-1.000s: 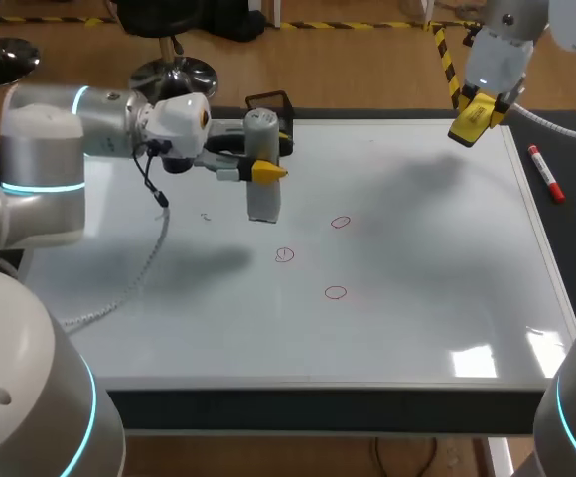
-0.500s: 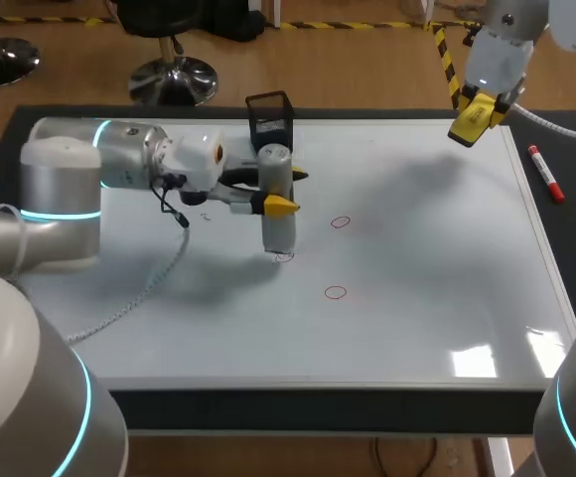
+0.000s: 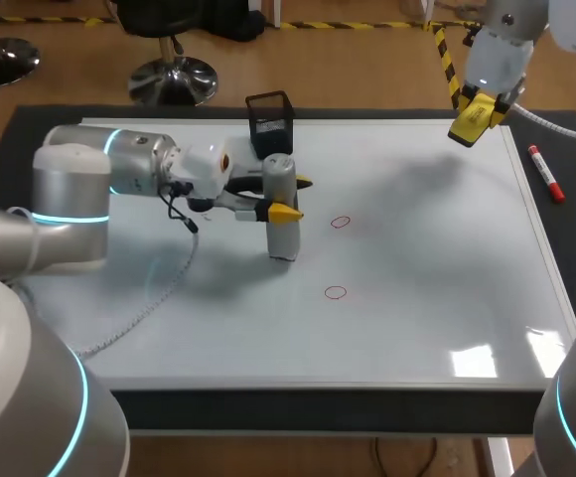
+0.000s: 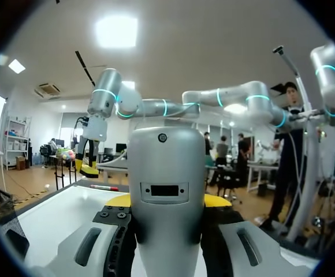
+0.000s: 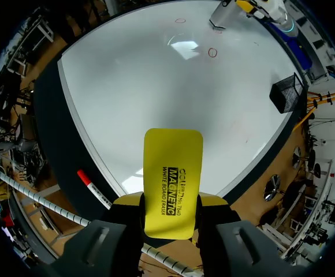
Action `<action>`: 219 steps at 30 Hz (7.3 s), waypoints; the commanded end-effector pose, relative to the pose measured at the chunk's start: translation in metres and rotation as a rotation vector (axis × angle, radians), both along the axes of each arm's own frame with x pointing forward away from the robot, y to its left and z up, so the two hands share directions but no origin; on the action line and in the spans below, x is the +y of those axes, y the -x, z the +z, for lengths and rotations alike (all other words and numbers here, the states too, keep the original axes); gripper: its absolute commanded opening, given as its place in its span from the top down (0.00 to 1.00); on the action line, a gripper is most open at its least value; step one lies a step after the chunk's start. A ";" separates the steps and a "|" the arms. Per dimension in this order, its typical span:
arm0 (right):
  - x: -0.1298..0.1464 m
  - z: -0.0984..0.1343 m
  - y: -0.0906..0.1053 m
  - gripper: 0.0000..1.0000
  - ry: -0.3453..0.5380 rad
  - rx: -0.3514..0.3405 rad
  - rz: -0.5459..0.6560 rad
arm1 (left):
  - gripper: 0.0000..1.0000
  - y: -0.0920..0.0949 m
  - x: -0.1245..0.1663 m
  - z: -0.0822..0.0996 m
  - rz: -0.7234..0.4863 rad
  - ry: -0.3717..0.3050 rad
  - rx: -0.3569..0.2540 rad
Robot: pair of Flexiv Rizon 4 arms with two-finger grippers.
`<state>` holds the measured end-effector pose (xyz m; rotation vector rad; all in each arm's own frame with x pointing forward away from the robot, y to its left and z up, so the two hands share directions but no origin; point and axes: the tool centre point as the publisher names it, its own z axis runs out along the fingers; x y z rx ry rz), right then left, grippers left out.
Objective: Pick up the inspection probe, press it on each red-marked spot on the whiteboard one by one, put down the probe, pick up the eraser, and wipe off all the red marks.
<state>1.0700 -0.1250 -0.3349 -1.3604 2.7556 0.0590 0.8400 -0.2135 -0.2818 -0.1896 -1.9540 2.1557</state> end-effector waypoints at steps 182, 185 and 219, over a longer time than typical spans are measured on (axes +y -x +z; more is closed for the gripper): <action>0.261 0.008 0.154 1.00 0.010 -0.007 0.599 | 1.00 -0.194 0.145 0.059 0.311 0.023 -0.001; 0.277 0.003 0.163 1.00 -0.004 0.006 0.629 | 1.00 -0.194 0.145 0.059 0.311 0.023 -0.001; 0.385 -0.062 0.215 1.00 -0.025 0.084 0.806 | 1.00 -0.194 0.145 0.059 0.311 0.023 -0.001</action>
